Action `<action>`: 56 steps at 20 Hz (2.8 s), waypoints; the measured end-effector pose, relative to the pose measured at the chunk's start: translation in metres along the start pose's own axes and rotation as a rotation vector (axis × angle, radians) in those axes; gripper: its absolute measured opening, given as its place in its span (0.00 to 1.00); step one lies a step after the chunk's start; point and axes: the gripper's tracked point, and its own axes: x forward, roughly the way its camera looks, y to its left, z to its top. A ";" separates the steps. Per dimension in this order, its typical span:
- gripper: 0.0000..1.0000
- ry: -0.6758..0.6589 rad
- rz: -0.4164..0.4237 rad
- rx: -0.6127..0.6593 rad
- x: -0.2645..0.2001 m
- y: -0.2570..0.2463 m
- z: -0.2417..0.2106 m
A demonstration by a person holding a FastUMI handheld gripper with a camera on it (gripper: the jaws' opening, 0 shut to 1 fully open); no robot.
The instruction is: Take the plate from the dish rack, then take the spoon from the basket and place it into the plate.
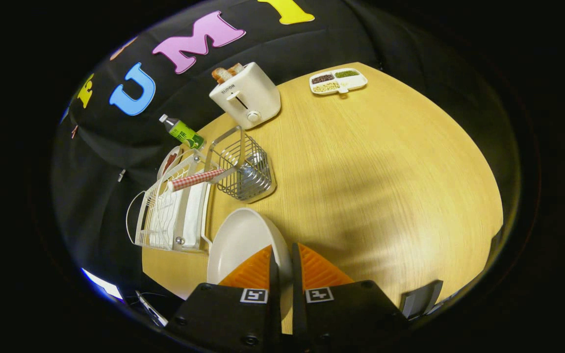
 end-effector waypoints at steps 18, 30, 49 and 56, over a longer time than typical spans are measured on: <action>0.98 -0.391 0.213 -0.617 0.002 0.119 0.074; 0.80 -0.471 0.212 -0.825 0.062 0.144 0.093; 0.14 -0.520 0.155 -0.662 0.006 0.140 0.165; 0.13 -0.525 0.341 -0.668 -0.073 0.176 0.142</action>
